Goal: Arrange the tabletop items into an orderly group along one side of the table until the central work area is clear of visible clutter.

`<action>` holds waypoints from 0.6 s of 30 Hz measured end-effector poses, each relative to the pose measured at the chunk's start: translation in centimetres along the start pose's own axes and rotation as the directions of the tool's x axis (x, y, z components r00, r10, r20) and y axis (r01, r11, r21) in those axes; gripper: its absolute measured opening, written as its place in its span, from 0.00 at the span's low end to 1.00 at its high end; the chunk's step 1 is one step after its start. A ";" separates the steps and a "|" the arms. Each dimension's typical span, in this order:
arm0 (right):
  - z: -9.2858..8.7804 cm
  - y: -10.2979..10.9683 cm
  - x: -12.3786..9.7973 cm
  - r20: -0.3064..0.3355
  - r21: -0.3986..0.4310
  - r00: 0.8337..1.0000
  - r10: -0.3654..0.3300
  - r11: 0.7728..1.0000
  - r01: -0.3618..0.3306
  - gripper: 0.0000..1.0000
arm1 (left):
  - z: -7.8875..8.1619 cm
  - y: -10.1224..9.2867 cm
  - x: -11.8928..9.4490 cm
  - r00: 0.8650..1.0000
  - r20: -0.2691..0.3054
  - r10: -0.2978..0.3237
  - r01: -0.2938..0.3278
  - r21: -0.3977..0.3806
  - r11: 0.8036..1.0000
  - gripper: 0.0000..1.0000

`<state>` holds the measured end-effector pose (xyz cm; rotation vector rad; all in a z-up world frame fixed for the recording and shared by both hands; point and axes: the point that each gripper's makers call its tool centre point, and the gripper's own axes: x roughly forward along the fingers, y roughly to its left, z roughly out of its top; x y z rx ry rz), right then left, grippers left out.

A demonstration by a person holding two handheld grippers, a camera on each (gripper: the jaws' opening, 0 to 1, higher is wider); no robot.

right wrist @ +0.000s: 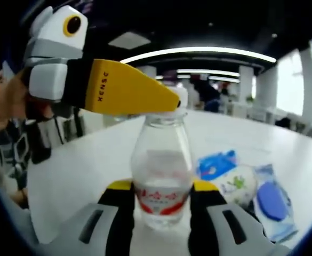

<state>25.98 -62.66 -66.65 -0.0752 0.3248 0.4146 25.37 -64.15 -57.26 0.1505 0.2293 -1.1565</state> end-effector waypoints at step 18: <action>0.7 0.9 0.2 0.009 -0.008 0.992 0.125 0.992 -0.125 0.72 | -1.1 0.7 0.1 0.996 0.006 0.092 -0.091 -0.076 0.993 0.53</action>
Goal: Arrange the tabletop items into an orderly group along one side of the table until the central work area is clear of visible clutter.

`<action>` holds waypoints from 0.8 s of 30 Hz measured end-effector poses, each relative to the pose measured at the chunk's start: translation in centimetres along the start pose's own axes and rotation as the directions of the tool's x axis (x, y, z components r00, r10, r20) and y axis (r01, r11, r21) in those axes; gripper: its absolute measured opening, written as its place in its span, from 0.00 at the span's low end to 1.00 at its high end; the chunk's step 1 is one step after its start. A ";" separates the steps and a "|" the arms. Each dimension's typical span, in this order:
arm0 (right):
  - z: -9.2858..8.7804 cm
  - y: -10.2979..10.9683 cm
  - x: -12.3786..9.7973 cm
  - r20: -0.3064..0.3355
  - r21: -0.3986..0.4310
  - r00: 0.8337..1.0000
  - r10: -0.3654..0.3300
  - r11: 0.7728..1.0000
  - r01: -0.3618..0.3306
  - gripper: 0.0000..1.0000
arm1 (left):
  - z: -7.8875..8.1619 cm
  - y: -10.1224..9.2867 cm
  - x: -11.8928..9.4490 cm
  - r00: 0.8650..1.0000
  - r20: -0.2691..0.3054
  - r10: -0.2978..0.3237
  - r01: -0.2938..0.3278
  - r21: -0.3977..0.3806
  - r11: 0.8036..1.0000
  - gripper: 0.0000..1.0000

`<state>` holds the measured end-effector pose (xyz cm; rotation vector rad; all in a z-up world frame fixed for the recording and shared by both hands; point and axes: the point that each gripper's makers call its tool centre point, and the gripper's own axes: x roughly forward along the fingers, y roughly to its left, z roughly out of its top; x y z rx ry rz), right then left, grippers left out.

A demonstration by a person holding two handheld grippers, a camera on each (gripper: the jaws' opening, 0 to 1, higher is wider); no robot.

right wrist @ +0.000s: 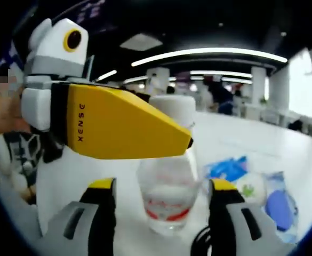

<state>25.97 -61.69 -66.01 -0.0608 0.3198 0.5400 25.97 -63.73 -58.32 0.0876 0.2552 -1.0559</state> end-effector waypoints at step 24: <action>-1.5 -0.4 -3.2 -0.066 -0.007 0.989 0.135 0.991 -0.135 1.00 | -3.2 1.4 -1.2 0.980 -0.001 0.198 -0.197 -0.111 0.974 0.92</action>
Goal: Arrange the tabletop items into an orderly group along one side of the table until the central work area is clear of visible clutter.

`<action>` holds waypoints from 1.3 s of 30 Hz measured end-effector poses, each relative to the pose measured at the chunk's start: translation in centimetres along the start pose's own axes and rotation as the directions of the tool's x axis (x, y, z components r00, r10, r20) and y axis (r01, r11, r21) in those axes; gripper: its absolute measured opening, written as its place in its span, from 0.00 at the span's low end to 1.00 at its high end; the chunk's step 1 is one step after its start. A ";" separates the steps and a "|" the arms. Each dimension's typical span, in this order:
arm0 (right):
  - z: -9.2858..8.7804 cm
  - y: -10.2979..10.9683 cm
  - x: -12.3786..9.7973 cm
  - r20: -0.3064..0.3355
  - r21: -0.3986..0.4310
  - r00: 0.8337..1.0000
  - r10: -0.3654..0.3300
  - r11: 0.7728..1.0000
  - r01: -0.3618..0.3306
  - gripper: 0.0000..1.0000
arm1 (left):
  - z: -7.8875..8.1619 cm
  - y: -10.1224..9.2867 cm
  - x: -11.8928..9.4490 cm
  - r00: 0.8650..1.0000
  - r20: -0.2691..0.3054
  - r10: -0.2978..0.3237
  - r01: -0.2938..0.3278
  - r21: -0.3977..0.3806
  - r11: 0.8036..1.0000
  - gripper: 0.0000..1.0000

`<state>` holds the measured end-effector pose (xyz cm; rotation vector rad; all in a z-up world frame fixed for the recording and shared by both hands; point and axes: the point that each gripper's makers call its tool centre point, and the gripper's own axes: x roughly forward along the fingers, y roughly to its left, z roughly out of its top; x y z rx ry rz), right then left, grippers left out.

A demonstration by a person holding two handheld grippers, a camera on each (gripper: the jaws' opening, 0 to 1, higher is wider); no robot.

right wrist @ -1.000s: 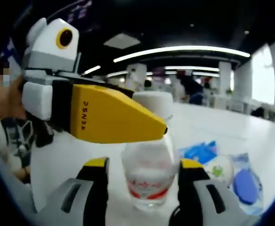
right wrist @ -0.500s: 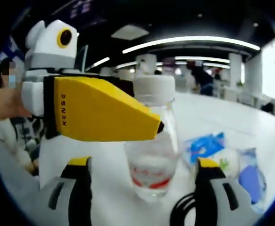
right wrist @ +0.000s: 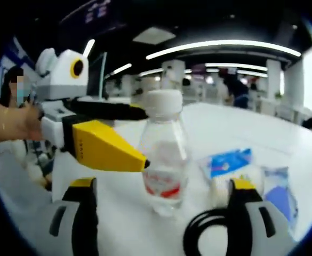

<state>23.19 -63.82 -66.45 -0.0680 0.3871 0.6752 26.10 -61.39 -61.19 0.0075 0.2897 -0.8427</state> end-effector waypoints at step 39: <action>-1.8 -5.2 -7.0 -0.018 0.024 0.997 -0.073 0.997 0.073 1.00 | -2.9 -0.6 1.0 0.958 0.015 0.285 -0.280 -0.156 0.947 0.90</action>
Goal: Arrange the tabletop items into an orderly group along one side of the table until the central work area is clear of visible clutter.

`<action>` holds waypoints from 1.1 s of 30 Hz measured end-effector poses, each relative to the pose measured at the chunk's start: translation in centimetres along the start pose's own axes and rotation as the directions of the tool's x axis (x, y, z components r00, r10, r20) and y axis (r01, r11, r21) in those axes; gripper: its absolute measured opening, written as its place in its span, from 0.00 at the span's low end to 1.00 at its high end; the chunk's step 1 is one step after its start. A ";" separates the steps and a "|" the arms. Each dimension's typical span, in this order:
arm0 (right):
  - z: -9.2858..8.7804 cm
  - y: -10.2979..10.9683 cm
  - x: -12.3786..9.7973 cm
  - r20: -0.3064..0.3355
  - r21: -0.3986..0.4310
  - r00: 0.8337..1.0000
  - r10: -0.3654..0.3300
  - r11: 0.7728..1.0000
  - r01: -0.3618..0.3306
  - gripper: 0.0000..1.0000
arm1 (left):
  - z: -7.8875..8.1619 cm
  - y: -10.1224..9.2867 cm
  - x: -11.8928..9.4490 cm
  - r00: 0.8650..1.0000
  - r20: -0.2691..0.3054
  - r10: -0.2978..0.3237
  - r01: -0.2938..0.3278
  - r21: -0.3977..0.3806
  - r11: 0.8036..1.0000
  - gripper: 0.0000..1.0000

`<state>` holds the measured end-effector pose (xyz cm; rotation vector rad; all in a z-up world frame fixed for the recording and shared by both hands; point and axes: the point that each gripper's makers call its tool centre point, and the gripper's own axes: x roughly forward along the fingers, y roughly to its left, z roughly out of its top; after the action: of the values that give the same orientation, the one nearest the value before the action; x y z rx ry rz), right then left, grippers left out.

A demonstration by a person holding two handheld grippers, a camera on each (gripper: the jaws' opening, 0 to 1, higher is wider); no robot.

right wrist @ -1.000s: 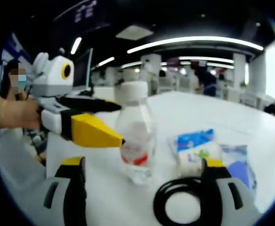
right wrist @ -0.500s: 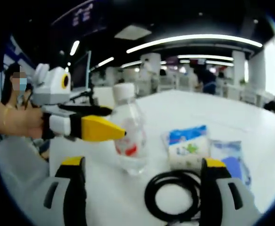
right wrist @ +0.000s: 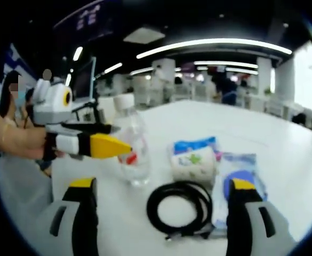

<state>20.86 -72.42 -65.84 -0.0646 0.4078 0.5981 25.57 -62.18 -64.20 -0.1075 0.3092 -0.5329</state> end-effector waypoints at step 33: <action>-0.9 -0.9 -2.7 -0.053 0.009 0.999 -0.008 1.000 0.008 1.00 | -1.0 -0.6 1.5 0.999 -0.005 0.043 -0.043 0.079 0.996 0.41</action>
<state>19.03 -74.73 -65.70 -0.0734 0.4613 0.5875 26.23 -63.48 -65.44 -0.0221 0.2964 -0.5024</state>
